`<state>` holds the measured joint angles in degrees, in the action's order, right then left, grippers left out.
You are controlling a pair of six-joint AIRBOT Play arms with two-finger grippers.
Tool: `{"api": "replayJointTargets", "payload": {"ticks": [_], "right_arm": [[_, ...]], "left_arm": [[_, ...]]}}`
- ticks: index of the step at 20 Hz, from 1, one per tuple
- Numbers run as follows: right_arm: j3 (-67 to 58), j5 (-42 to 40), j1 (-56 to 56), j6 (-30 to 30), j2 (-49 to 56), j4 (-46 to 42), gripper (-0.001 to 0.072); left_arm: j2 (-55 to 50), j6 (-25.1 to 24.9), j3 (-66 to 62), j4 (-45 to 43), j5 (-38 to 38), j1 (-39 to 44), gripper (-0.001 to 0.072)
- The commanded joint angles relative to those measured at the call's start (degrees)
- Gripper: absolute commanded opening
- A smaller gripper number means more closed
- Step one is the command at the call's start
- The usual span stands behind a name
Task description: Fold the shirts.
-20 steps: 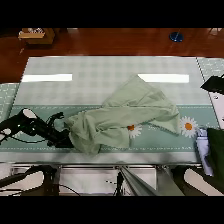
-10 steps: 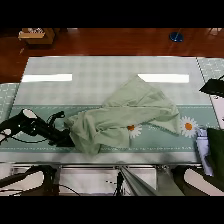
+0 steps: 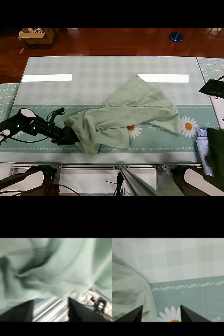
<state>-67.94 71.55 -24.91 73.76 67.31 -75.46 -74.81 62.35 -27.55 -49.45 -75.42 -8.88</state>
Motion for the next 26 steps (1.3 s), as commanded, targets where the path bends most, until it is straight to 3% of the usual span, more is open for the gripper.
{"api": "replayJointTargets", "payload": {"ticks": [1,2,3,4,12,20,26], "right_arm": [[0.0,0.1,0.0,0.1,0.0,0.0,0.0534],[0.0,0.1,0.0,0.1,0.0,0.0,0.0534],[0.0,0.2,0.0,0.1,0.0,0.0,0.0534],[0.0,0.2,0.0,0.1,0.0,0.0,0.0534],[0.0,0.1,0.0,0.1,0.0,0.0,0.0533],[0.0,2.2,0.0,0.2,0.0,1.1,0.0534],[0.0,3.0,0.0,1.0,0.0,1.2,0.0534]], "left_arm": [[0.0,-0.1,0.0,1.0,7.8,0.0,0.0487],[0.0,-0.1,0.0,1.0,8.9,0.0,0.0506],[0.0,0.5,0.0,1.0,10.1,0.0,0.0588],[0.0,2.0,0.0,0.8,11.2,0.0,0.0597],[1.6,5.8,-2.7,-3.8,6.6,-7.5,0.0592],[15.1,3.8,-14.3,-2.8,-8.9,-20.6,0.0593],[16.5,4.4,-11.8,-4.2,-6.8,-22.4,0.0593]]}}
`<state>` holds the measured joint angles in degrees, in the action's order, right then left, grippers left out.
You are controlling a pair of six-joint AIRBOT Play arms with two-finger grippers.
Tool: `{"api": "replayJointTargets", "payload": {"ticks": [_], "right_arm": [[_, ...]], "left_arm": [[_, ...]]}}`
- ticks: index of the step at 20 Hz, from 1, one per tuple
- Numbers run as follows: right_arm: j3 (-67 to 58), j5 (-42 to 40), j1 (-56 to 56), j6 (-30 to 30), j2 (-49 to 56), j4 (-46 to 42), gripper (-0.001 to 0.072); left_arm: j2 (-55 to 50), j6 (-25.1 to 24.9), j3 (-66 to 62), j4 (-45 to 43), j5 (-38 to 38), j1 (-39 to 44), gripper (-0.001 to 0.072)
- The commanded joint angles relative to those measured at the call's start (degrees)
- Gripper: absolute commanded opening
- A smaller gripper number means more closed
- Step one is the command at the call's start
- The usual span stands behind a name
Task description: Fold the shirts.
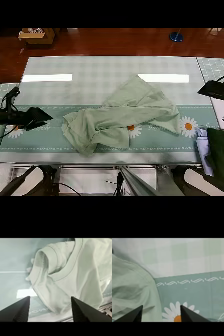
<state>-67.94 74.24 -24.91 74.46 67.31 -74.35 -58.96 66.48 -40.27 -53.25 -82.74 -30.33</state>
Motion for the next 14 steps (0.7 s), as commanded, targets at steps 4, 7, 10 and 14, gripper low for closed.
{"api": "replayJointTargets", "payload": {"ticks": [4,7,10,14], "right_arm": [[0.0,-0.6,0.0,0.3,0.0,0.1,0.0534],[0.0,-0.7,0.0,0.3,0.0,1.8,0.0533],[0.0,3.1,0.6,-1.2,-1.0,7.4,0.053],[0.0,3.4,7.0,-2.8,-7.3,6.6,0.053]], "left_arm": [[-0.7,0.2,5.2,-0.3,3.9,-0.9,0.0593],[-0.5,-0.3,5.6,6.1,2.5,0.5,0.0593],[4.4,-1.7,1.2,16.3,2.9,4.2,0.0592],[10.3,7.2,-13.9,5.2,5.4,13.7,0.0589]]}}
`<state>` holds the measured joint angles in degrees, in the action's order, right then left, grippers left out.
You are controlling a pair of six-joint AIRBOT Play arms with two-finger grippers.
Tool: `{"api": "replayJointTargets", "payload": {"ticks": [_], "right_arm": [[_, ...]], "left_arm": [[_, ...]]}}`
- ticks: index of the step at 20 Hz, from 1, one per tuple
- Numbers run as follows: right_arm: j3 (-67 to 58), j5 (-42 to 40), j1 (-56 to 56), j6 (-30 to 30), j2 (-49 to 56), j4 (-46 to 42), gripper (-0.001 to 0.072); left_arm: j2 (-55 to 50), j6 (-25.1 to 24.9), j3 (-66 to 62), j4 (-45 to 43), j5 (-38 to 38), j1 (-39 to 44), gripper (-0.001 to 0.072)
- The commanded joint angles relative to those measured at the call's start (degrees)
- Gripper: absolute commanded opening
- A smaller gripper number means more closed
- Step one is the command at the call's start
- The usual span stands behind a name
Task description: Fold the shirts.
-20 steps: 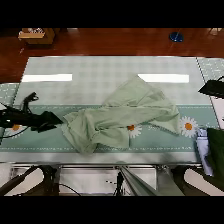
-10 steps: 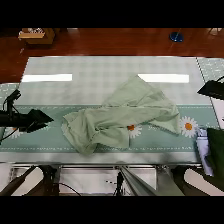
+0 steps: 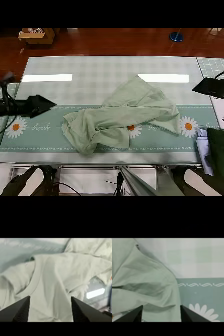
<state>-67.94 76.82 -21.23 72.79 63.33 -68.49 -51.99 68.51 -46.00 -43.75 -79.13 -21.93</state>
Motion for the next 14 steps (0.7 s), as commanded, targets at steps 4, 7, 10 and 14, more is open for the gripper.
{"api": "replayJointTargets", "payload": {"ticks": [4,7,10,14], "right_arm": [[0.0,2.7,9.0,1.7,-7.8,-4.7,0.053],[0.0,5.1,11.1,2.7,-8.6,-8.8,0.0531],[0.0,5.5,11.1,2.9,-8.6,-7.7,0.053],[0.0,5.2,11.1,2.9,-8.6,-9.2,0.053]], "left_arm": [[3.4,13.1,-20.2,-14.7,1.8,13.7,0.0573],[3.4,17.0,-23.7,-26.1,1.5,20.3,0.0573],[2.2,19.8,-23.5,-31.3,-0.1,27.6,0.0573],[-1.7,22.2,-23.5,-40.2,-0.8,36.5,0.0573]]}}
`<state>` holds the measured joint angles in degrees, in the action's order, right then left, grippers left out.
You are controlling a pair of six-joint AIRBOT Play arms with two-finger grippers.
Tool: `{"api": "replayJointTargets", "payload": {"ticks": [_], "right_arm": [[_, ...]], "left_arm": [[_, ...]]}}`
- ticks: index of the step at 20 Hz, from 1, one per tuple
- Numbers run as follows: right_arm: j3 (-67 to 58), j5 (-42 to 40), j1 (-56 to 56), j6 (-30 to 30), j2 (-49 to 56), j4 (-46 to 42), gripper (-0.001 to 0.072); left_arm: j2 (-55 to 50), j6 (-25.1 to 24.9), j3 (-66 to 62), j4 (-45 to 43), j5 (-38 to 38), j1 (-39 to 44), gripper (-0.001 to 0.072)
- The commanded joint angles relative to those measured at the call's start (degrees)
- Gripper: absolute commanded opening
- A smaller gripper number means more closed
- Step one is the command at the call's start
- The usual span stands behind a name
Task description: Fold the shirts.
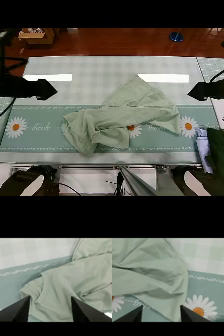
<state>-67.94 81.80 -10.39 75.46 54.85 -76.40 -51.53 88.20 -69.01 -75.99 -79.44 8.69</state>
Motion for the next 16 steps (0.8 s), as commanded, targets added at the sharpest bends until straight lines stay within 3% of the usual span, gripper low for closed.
{"api": "replayJointTargets", "payload": {"ticks": [1,6,9,12,13,15,16], "right_arm": [[0.0,0.3,0.3,0.2,-0.1,-1.6,0.053],[0.3,0.0,0.2,0.1,0.1,-3.0,0.0532],[4.1,-1.1,0.2,-0.4,0.4,-5.4,0.0537],[10.2,-2.6,0.2,-1.4,0.4,-5.4,0.0538],[11.9,-3.6,0.2,-1.6,0.4,-5.2,0.0538],[14.4,-6.4,0.2,-1.6,0.4,-4.9,0.0538],[15.1,-7.8,0.2,-1.6,0.4,-4.7,0.0538]], "left_arm": [[-3.3,2.5,-0.5,-8.0,-0.5,6.6,0.0574],[-6.1,0.8,2.3,-8.3,-0.7,6.5,0.0595],[-4.9,-1.2,10.3,-7.8,0.5,1.0,0.0596],[-3.5,-8.5,23.0,5.2,1.9,-10.8,0.0609],[-3.7,-10.3,26.8,11.2,2.5,-14.9,0.0713],[-4.2,-15.0,33.1,20.9,2.9,-21.6,0.071],[-4.6,-15.8,35.4,21.5,3.1,-23.3,0.0709]]}}
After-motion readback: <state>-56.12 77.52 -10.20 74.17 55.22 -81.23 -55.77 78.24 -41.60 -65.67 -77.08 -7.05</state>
